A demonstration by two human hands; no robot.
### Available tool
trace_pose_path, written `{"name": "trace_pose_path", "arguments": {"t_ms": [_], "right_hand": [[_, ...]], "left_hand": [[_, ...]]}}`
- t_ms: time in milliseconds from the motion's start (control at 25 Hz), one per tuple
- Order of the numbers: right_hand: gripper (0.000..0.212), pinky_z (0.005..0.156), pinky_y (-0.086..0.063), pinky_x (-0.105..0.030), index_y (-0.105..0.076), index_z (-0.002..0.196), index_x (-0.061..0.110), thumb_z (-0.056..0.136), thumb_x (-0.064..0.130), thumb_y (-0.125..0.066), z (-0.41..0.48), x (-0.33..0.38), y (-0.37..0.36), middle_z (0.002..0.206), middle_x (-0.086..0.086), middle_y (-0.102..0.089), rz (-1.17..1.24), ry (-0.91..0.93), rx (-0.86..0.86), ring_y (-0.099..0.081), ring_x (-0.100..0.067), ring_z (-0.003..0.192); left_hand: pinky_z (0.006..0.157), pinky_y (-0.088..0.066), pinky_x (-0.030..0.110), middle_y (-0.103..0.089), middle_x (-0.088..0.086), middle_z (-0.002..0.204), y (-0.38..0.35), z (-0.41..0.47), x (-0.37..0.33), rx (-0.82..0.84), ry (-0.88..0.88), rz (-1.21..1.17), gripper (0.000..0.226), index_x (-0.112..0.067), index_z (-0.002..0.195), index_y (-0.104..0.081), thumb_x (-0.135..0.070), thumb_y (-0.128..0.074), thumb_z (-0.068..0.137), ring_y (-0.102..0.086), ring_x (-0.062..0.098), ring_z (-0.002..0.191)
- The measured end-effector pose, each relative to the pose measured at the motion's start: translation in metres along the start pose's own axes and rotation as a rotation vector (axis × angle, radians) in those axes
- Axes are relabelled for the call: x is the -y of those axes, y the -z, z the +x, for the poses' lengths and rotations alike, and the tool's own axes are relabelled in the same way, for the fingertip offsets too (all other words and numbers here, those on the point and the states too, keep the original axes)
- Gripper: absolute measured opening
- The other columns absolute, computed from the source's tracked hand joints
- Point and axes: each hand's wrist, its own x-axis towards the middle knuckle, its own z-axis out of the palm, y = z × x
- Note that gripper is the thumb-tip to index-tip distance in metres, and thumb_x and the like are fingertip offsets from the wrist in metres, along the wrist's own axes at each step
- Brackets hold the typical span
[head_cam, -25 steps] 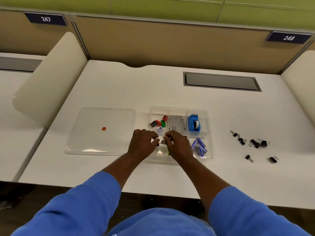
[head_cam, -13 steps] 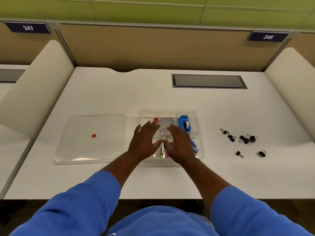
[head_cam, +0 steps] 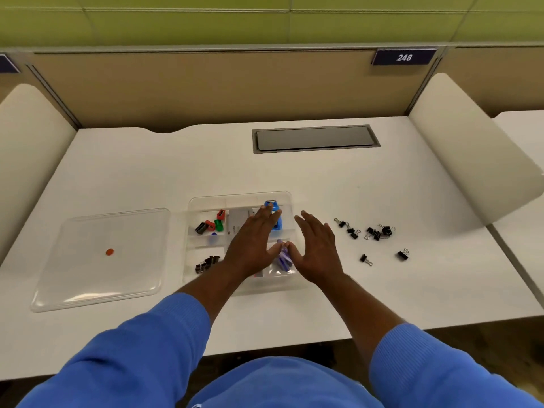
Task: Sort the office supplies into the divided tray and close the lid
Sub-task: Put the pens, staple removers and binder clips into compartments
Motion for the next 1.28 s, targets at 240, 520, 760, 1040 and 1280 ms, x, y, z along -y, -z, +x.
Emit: {"name": "trace_pose_path", "arguments": {"t_ms": [240,520,760,1040,1280], "right_hand": [[0.062,0.115,-0.031,-0.044,-0.045,0.144,0.023,0.09,0.048,-0.062,-0.008,-0.077,0.041,0.153,0.004,-0.041,0.01,-0.074,-0.077,-0.036,-0.015,0.141],[0.064,0.116,-0.029,-0.039,-0.046,0.143,0.023,0.085,0.039,-0.068,-0.021,-0.165,0.079,0.153,0.005,-0.042,0.038,-0.186,-0.037,-0.038,-0.016,0.141],[0.059,0.11,-0.037,-0.039,-0.053,0.138,0.021,0.08,0.016,-0.066,-0.033,-0.217,0.103,0.149,0.003,-0.045,0.016,-0.235,0.043,-0.039,-0.017,0.138],[0.043,0.1,-0.041,-0.032,-0.063,0.122,0.02,0.081,0.006,-0.059,-0.054,-0.242,0.096,0.131,0.006,-0.058,0.01,-0.31,0.046,-0.05,-0.017,0.122],[0.034,0.088,-0.045,-0.029,-0.067,0.113,0.019,0.084,0.005,-0.055,-0.049,-0.251,0.093,0.109,0.005,-0.066,-0.002,-0.297,0.088,-0.056,-0.019,0.107]], "left_hand": [[0.112,-0.018,0.023,-0.007,-0.017,0.163,-0.042,0.039,-0.076,0.017,-0.042,-0.039,0.076,-0.039,0.155,-0.008,-0.049,-0.054,0.095,0.002,-0.005,0.145],[0.112,-0.028,0.027,-0.027,-0.006,0.161,-0.092,0.062,-0.142,0.09,-0.076,-0.067,0.072,-0.031,0.154,-0.024,-0.046,-0.058,0.092,-0.028,0.011,0.145],[0.101,-0.039,0.034,-0.043,-0.004,0.145,-0.13,0.066,-0.17,0.251,-0.035,-0.031,0.069,-0.03,0.15,-0.032,-0.043,-0.062,0.089,-0.043,0.019,0.13],[0.087,-0.036,0.031,-0.056,-0.004,0.122,-0.153,0.075,-0.183,0.322,-0.048,0.003,0.037,-0.022,0.13,-0.06,-0.023,-0.056,0.093,-0.046,0.022,0.115],[0.076,-0.04,0.031,-0.056,-0.005,0.105,-0.156,0.082,-0.187,0.318,0.068,-0.058,0.017,-0.024,0.106,-0.063,-0.023,-0.058,0.09,-0.048,0.017,0.104]]}}
